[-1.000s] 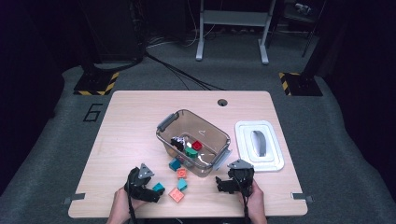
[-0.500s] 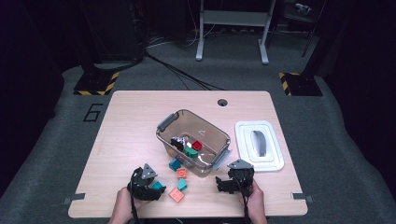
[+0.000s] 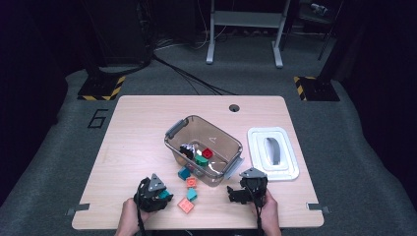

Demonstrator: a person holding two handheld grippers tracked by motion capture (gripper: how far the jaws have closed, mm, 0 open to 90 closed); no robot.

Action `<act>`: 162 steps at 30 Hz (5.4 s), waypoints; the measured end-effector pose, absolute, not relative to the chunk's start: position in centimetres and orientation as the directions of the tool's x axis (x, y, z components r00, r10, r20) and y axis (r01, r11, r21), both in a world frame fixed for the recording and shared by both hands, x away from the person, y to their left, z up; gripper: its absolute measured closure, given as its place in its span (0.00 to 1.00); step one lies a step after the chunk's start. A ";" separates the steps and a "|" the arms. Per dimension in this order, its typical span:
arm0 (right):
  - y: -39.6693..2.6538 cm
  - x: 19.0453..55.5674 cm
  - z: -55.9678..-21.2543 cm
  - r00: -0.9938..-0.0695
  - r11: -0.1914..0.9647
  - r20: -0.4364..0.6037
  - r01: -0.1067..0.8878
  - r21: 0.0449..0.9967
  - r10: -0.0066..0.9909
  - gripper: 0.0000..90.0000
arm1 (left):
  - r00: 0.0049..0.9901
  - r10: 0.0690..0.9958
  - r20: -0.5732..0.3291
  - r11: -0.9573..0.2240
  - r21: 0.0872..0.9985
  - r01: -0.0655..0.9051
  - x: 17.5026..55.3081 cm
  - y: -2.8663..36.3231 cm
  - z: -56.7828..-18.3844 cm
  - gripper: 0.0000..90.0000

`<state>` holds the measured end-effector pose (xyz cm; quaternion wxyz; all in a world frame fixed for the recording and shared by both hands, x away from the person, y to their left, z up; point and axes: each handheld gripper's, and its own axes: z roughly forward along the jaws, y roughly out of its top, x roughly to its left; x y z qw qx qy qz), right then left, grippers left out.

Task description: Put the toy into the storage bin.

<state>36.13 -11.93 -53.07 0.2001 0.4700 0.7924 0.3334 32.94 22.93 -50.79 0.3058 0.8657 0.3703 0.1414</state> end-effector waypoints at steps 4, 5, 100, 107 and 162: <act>-11.9 36.1 -53.1 -0.478 0.336 -0.004 0.611 0.716 0.878 0.00 | 0.673 0.739 0.012 -0.518 0.650 0.556 33.3 22.9 -50.4 0.66; -11.9 36.1 -53.1 -0.478 0.336 -0.004 0.612 0.716 0.878 0.00 | 0.677 0.735 0.022 -0.529 0.643 0.554 33.4 23.1 -50.1 0.66; -11.9 36.1 -53.0 -0.455 0.309 0.014 0.628 0.714 0.891 0.00 | 0.667 0.741 0.072 -0.516 0.697 0.498 44.2 18.5 -39.3 0.65; -11.9 36.1 -53.0 -0.455 0.309 0.014 0.629 0.713 0.891 0.00 | 0.665 0.744 0.069 -0.519 0.687 0.509 44.0 18.7 -39.1 0.54; -11.9 36.1 -53.0 -0.454 0.309 0.014 0.628 0.714 0.891 0.00 | 0.724 0.690 -0.012 -0.537 0.661 0.523 31.5 19.1 -48.8 0.15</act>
